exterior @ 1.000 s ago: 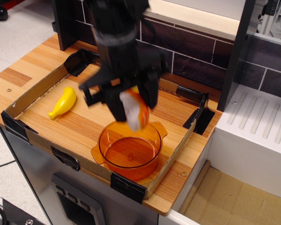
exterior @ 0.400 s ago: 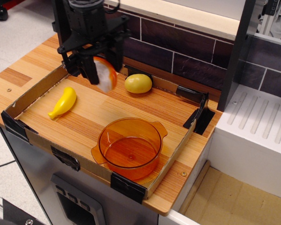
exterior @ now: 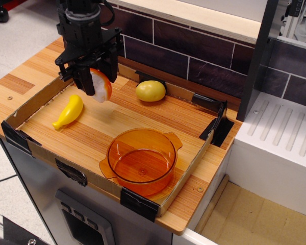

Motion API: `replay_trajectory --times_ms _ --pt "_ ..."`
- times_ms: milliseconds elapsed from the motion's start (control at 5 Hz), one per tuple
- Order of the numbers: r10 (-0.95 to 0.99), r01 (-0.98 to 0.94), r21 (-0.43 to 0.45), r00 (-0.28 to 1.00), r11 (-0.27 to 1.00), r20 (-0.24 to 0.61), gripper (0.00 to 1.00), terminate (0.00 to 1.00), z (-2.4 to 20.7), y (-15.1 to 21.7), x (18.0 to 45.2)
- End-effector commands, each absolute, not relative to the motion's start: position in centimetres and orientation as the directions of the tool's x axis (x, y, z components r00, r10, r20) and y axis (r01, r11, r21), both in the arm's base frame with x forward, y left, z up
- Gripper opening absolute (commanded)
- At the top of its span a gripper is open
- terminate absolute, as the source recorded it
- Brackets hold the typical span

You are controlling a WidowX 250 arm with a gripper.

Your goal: Take sushi out of pot

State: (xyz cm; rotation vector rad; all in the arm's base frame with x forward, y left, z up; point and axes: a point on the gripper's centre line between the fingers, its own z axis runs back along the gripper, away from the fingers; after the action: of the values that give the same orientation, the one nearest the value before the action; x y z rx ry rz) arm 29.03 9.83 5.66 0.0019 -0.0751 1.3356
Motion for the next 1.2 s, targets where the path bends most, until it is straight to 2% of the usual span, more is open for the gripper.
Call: replay_trajectory --times_ms 0,400,600,1000 --pt "0.962 -0.967 -0.042 0.244 0.251 0.120 0.00 0.00 5.5 12.1 31.5" --pt "0.903 -0.918 0.023 0.394 0.396 0.171 0.00 0.00 4.5 12.7 32.3" --pt "0.901 -0.913 0.027 0.406 0.407 0.152 1.00 0.00 4.4 12.7 32.4" --pt "0.918 -0.924 -0.014 0.379 0.383 0.115 1.00 0.00 4.8 12.7 32.5"
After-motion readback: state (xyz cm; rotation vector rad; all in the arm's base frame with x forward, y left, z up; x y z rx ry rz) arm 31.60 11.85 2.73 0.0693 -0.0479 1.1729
